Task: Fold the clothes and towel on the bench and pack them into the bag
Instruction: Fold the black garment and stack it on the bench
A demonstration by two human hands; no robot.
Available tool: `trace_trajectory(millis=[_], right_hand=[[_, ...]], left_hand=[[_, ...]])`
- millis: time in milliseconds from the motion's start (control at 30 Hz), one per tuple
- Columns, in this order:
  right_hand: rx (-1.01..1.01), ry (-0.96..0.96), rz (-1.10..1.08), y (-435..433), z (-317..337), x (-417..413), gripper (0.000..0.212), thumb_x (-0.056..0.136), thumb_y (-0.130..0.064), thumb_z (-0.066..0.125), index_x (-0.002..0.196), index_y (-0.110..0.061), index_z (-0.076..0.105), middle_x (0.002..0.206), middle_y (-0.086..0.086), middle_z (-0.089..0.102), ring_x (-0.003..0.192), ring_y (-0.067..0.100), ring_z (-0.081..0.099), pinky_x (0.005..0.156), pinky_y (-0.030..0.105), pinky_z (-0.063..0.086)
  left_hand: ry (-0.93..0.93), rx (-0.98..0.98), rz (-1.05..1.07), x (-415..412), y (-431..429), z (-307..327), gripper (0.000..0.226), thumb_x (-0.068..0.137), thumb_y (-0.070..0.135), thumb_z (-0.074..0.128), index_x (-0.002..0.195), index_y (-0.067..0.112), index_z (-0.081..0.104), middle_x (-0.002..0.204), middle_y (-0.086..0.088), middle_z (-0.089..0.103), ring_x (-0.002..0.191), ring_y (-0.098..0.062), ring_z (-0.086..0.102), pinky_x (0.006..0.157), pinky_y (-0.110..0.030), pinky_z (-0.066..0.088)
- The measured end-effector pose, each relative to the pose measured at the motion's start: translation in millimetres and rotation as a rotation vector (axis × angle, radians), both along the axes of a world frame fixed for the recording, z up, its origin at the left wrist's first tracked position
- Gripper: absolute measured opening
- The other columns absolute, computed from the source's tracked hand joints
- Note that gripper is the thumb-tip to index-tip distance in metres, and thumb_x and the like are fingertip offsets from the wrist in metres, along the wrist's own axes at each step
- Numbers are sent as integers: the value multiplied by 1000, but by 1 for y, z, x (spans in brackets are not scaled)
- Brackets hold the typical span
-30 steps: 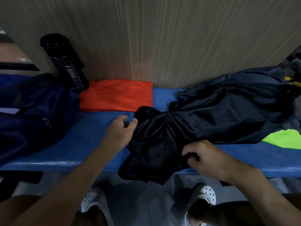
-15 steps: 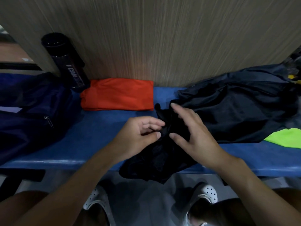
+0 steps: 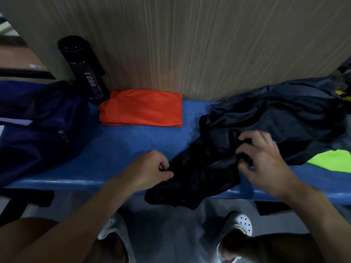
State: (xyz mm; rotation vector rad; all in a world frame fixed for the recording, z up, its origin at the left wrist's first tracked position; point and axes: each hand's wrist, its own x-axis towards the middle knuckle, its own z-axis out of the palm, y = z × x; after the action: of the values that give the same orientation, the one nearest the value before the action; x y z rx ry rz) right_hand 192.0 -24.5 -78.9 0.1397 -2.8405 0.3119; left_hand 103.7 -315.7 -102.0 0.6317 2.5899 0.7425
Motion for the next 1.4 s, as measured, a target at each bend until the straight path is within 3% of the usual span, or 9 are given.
trace_trajectory(millis=[133, 333, 467, 600, 767, 933, 1033, 1233, 1400], right_hand=[[-18, 15, -16, 9, 3, 5, 19, 69, -23, 56, 84, -14, 65, 119, 6, 50, 116, 29, 40, 85, 42, 38], [-114, 35, 78, -3, 7, 0, 31, 69, -12, 38, 81, -17, 66, 127, 4, 50, 122, 28, 37, 92, 45, 38], [-233, 108, 201, -27, 13, -10, 34, 76, -12, 36, 77, -14, 69, 128, 1, 58, 129, 23, 41, 101, 39, 33], [-259, 112, 318, -55, 7, -18, 23, 87, -19, 50, 84, -13, 71, 105, -5, 71, 125, 14, 55, 107, 38, 37], [15, -185, 382, -72, -22, -15, 50, 82, -56, 53, 121, -26, 63, 116, -12, 66, 128, 7, 48, 111, 33, 22], [156, -175, 347, -56, -23, -14, 23, 67, -29, 52, 82, -33, 69, 77, -13, 60, 88, 11, 62, 95, 33, 26], [207, -207, 280, -40, -11, -5, 26, 71, -41, 42, 72, -34, 67, 75, -15, 58, 93, 9, 59, 97, 34, 25], [113, -138, 320, -60, -21, 6, 60, 88, -73, 38, 60, -24, 61, 92, -13, 60, 98, 9, 54, 88, 35, 34], [275, -210, 405, -76, -48, 7, 51, 63, -54, 72, 103, -25, 59, 107, -3, 52, 100, 19, 52, 86, 35, 35]], left_hand=[[161, 283, 169, 1, 4, 6, 15, 89, 16, 70, 77, 21, 63, 68, 6, 65, 66, -9, 62, 68, -34, 51], [478, 502, 199, 0, 7, 38, 5, 92, 13, 65, 88, 15, 67, 83, 9, 66, 84, -7, 61, 77, -17, 45], [328, 341, 241, -12, -3, 14, 39, 94, 38, 56, 78, 4, 66, 75, -6, 65, 74, -17, 61, 74, -41, 47], [251, 202, 275, -17, -19, 1, 21, 94, 30, 62, 80, 16, 67, 85, 0, 62, 82, -13, 58, 76, -37, 48], [176, -65, 347, -17, -31, -5, 45, 91, 44, 65, 126, 19, 54, 119, -7, 50, 112, -25, 50, 98, -42, 46], [175, 120, 369, -17, -35, -3, 17, 86, 17, 73, 97, 14, 61, 89, 1, 62, 86, -17, 62, 70, -21, 44], [209, 309, 412, -15, -29, 4, 14, 85, 3, 69, 87, 16, 66, 81, 13, 64, 83, -2, 62, 72, -9, 44], [260, 531, 447, -13, -17, 4, 11, 84, 3, 74, 87, 14, 74, 83, 6, 73, 78, -4, 70, 78, -22, 57], [240, 565, 484, -12, -16, 7, 15, 86, 0, 72, 92, 14, 73, 93, -2, 72, 80, -1, 69, 74, -11, 53]])
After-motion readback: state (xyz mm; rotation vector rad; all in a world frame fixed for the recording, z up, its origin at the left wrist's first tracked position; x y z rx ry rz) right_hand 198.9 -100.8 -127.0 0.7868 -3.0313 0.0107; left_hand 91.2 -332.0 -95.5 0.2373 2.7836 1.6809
